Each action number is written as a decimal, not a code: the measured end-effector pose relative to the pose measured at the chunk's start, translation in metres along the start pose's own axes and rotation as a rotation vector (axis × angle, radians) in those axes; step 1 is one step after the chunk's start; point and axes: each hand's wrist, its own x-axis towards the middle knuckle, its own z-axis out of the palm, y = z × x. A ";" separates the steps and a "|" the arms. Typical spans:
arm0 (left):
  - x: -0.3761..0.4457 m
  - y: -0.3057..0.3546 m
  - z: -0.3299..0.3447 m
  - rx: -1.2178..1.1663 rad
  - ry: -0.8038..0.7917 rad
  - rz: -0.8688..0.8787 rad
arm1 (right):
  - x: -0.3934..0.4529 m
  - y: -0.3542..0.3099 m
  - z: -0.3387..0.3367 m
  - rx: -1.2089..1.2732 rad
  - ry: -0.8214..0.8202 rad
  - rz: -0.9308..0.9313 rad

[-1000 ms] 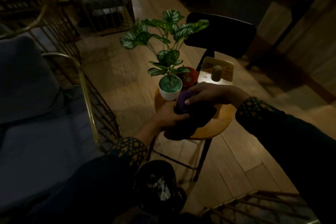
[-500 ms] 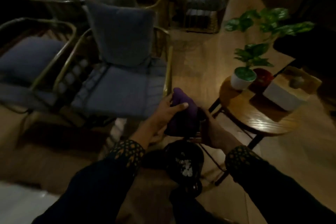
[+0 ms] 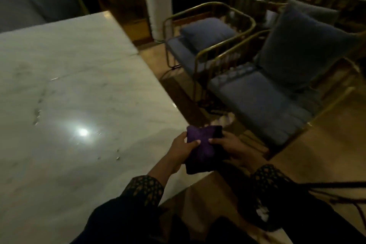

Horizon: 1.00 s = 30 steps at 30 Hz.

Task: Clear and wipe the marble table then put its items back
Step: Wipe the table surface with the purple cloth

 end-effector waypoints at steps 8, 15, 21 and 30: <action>-0.046 -0.049 -0.064 -0.154 0.355 -0.046 | 0.026 0.017 0.083 -0.284 -0.272 0.080; -0.058 -0.062 -0.077 -0.235 0.589 -0.052 | 0.040 0.015 0.116 -0.390 -0.384 -0.015; -0.063 -0.079 -0.075 -0.286 0.586 -0.132 | 0.052 0.015 0.114 -0.657 -0.415 0.058; -0.056 -0.096 -0.049 0.425 0.580 -0.074 | 0.043 0.026 0.124 -1.360 -0.254 -0.496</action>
